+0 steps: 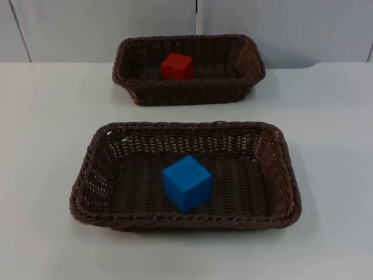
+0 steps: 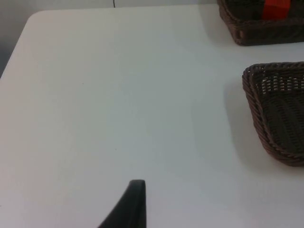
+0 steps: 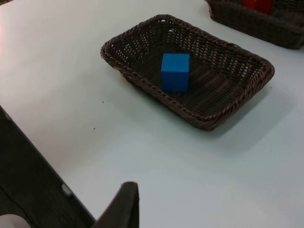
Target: Pick up one cube with the left hand and place it into the upper basket. Pick up one cube with the right hand and place it into the lower basket.
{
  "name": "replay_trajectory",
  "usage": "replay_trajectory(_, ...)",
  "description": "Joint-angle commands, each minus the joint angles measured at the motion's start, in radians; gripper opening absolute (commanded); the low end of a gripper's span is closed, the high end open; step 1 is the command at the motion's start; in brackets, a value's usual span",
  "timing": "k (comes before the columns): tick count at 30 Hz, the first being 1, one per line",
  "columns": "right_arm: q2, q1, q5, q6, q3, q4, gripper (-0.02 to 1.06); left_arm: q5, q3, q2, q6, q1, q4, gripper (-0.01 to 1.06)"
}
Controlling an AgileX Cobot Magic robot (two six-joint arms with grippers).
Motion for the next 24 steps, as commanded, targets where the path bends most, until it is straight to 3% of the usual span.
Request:
replay_trajectory(1, -0.002, -0.004, -0.014, 0.000, 0.006, 0.004, 1.05, -0.010, 0.005, -0.004, 0.000, 0.002, -0.009, 1.05)
replay_trajectory(8, -0.002, -0.044, -0.014, 0.000, 0.006, 0.004, 1.05, -0.010, 0.005, -0.004, 0.000, 0.002, -0.009, 1.05)
replay_trajectory(24, -0.002, -0.438, -0.014, 0.000, 0.006, 0.004, 1.05, -0.010, 0.005, -0.004, 0.000, 0.002, -0.009, 1.05)
